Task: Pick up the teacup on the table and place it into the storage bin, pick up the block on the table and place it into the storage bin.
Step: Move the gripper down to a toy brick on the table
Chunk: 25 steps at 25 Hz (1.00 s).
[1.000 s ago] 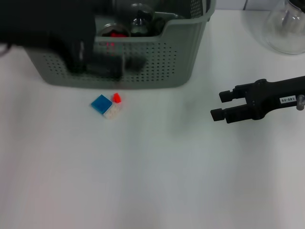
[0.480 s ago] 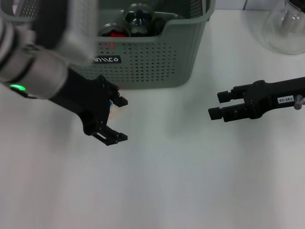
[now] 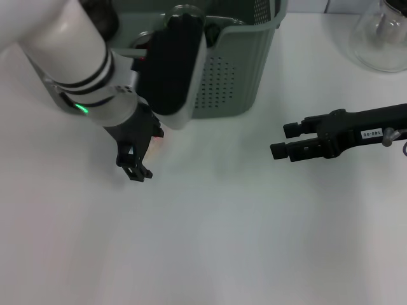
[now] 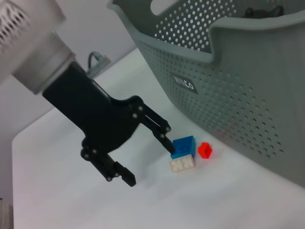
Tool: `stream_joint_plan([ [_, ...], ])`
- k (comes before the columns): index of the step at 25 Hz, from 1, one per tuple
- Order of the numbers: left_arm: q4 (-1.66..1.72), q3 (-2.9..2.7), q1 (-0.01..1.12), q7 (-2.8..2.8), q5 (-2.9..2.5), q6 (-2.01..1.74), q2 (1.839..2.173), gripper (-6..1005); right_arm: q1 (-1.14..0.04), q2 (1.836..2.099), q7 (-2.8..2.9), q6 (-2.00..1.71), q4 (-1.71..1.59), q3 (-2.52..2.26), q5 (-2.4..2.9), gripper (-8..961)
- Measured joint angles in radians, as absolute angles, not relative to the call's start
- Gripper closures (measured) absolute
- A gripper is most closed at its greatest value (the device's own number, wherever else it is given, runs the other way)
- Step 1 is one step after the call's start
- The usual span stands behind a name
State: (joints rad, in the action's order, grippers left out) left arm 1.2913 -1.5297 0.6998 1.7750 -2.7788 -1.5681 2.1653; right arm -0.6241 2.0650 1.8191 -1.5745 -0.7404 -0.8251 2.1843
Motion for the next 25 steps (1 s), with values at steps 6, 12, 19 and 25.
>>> stream_joint_plan([
  [6,1.245,-1.634,0.755,1.766,-2.827,-1.512,2.167,213,-0.626,2.072,1.817,-1.559,-0.74,-0.825,2.184,157],
  [12,1.163,-1.687,0.817,1.75,-2.853,-1.484,2.169,214,-0.629,2.074,1.816,-1.549,-0.74,-0.825,2.184,157],
  [19,1.084,-1.768,0.854,1.749,-2.856,-1.441,2.167,214,-0.63,2.076,1.811,-1.536,-0.727,-0.825,2.184,157],
  [25,1.019,-1.78,0.889,1.749,-2.857,-1.411,2.165,213,-0.631,2.075,1.807,-1.524,-0.713,-0.825,2.184,157],
])
